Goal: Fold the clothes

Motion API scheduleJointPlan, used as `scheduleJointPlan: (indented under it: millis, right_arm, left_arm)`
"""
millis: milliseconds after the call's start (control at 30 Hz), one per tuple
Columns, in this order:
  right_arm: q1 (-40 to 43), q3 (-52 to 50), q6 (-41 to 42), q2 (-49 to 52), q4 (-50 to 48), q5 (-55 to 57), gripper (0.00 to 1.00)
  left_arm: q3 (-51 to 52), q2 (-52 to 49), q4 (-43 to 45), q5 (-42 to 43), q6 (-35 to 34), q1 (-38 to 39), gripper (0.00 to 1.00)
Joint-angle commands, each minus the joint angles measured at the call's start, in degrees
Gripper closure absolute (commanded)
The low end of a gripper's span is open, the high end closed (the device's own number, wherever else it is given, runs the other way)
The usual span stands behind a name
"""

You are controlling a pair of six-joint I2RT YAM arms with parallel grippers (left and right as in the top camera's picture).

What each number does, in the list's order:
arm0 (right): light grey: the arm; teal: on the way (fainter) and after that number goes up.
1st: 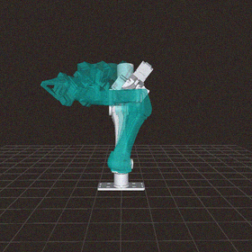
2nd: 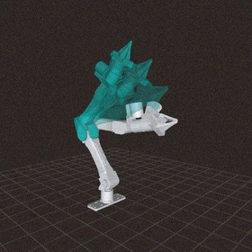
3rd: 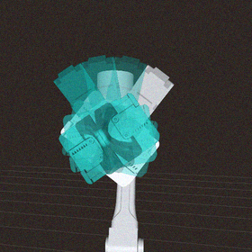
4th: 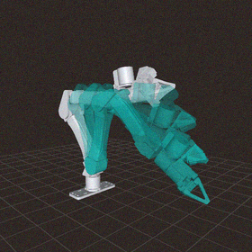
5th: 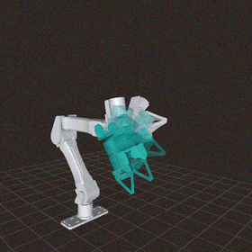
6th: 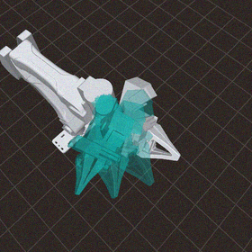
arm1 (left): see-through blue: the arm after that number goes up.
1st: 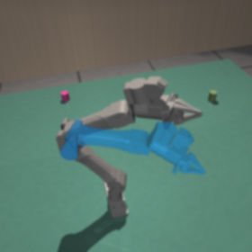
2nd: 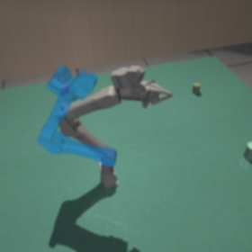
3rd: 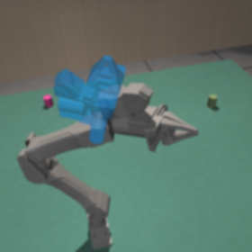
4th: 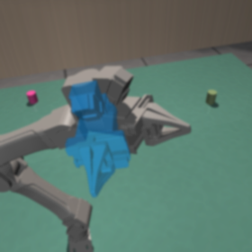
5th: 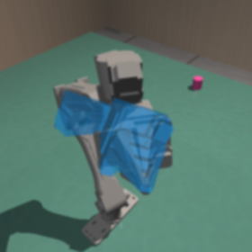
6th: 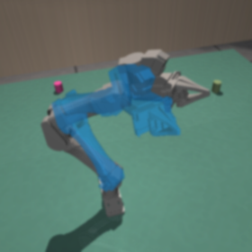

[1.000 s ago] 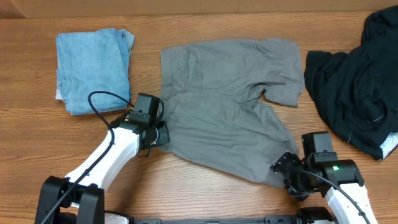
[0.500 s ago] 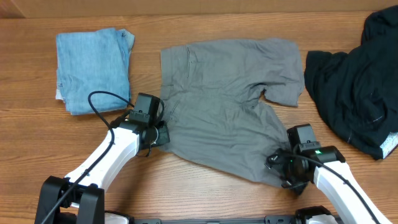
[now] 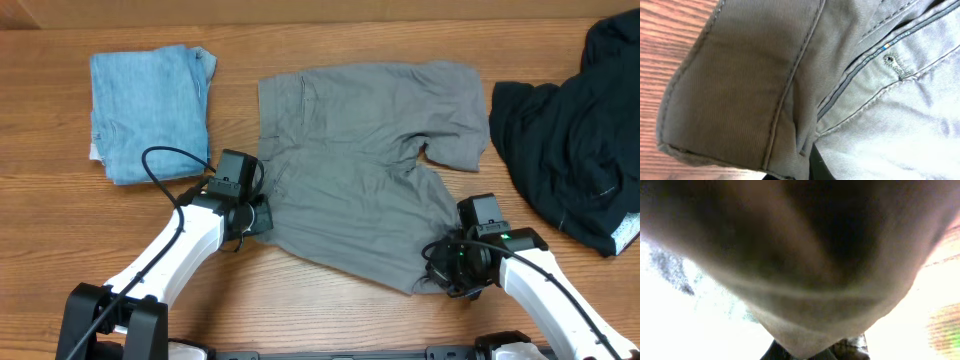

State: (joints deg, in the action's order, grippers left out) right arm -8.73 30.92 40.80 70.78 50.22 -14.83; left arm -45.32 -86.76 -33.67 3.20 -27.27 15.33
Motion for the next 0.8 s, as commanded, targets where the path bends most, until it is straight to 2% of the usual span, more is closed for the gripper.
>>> scheduleJointPlan:
  millis: [0, 133, 467, 767]
  right_arm:
    - [-0.3, 7.4, -0.8, -0.5, 1.3, -0.3, 0.96]
    - [-0.3, 16.4, -0.8, -0.8, 3.7, 0.0, 0.96]
    - [-0.3, 35.1, -0.7, -1.1, 15.0, 5.2, 0.96]
    - [-0.3, 38.6, -0.6, -10.2, 17.3, 8.1, 0.96]
  left_arm:
    - [-3.6, 2.0, -3.0, -3.0, -0.6, -0.3, 0.96]
    - [-7.6, 6.3, -8.3, -6.9, -0.5, -0.3, 0.96]
    - [-8.9, 19.0, -15.3, -7.2, -2.5, -0.3, 0.96]
    - [-8.9, 28.7, -23.6, -11.3, -6.0, -0.3, 0.96]
